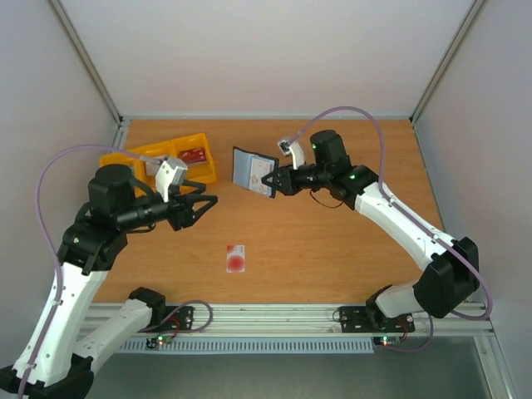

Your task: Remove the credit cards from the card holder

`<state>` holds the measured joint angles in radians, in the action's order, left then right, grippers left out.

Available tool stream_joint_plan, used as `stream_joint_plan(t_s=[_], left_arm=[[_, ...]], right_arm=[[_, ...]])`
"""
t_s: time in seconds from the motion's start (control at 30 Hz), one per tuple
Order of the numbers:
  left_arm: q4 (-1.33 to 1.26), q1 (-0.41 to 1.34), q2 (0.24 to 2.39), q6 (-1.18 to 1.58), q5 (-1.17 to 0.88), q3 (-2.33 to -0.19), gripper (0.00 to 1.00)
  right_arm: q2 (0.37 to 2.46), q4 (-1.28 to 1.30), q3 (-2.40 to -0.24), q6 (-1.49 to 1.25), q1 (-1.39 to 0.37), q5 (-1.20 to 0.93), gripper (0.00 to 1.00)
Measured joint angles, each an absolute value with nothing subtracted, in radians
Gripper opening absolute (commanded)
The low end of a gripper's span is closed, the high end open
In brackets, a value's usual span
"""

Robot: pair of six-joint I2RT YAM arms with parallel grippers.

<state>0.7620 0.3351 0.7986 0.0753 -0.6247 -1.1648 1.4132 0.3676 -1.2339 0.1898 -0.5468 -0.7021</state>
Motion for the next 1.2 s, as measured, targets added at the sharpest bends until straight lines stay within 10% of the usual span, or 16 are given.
stream_joint_plan(t_s=[0.7,0.97,1.2], left_arm=[[0.521,0.342,0.796,0.333,-0.810,-0.940,0.35],[0.438,0.337,0.777,0.357,-0.934,-0.909,0.01],[0.392,0.332,0.760,0.383,-1.005,-0.895,0.00]], right_arm=[[1.371,0.363,-1.283,0.355,-0.740,-0.926,0.01],[1.369,0.347,-1.283,0.374,-0.739,-1.010,0.01],[1.356,0.360,-1.283,0.395,-0.730,-1.048,0.01]])
